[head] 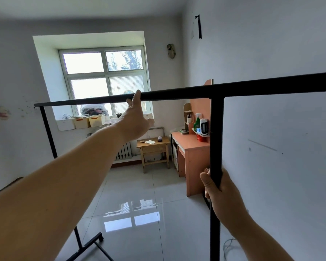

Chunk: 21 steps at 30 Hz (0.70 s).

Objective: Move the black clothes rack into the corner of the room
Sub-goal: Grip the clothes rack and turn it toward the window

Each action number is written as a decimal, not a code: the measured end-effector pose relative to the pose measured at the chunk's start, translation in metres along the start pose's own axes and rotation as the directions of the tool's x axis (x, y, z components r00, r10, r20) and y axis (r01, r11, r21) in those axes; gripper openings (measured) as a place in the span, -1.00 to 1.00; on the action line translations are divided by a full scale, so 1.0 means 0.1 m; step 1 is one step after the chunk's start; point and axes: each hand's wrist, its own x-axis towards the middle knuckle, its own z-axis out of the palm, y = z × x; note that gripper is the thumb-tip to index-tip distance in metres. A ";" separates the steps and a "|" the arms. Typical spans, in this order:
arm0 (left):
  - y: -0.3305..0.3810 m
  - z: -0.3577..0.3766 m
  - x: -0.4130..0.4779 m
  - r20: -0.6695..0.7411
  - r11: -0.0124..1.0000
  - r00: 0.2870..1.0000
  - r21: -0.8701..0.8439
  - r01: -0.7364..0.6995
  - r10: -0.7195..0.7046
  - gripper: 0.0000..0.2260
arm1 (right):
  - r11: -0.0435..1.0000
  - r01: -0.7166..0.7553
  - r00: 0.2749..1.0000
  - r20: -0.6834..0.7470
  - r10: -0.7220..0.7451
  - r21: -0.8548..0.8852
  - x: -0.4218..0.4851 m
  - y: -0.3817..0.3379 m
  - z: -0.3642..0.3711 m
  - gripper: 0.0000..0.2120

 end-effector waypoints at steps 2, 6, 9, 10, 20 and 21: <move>-0.01 0.02 0.00 0.003 1.000 1.000 -0.015 -0.009 0.009 -0.15 | 1.000 -0.007 1.000 -0.009 0.007 -0.019 -0.03 -0.01 -0.01 -0.68; -0.05 -0.02 -0.02 0.012 0.998 1.000 -0.051 -0.022 0.023 -0.15 | 0.998 0.004 0.999 -0.034 -0.006 -0.066 -0.13 -0.08 -0.01 -0.79; -0.09 -0.08 -0.05 0.011 0.996 0.997 -0.037 -0.076 0.077 -0.19 | 0.993 0.032 0.996 -0.079 -0.041 -0.110 -0.24 -0.14 -0.01 -0.78; -0.11 -0.10 -0.06 0.010 0.995 0.996 -0.030 -0.092 0.093 -0.20 | 0.992 0.034 0.995 -0.088 -0.045 -0.124 -0.28 -0.16 -0.01 -0.75; -0.15 -0.10 0.05 0.032 0.975 0.978 0.072 -0.209 0.207 -0.18 | 0.997 -0.004 1.000 -0.005 0.004 -0.075 -0.32 -0.23 -0.04 -0.83; -0.17 -0.10 0.07 0.043 0.975 0.977 0.077 -0.210 0.207 -0.17 | 0.997 -0.009 1.000 0.002 0.009 -0.078 -0.30 -0.22 -0.02 -0.84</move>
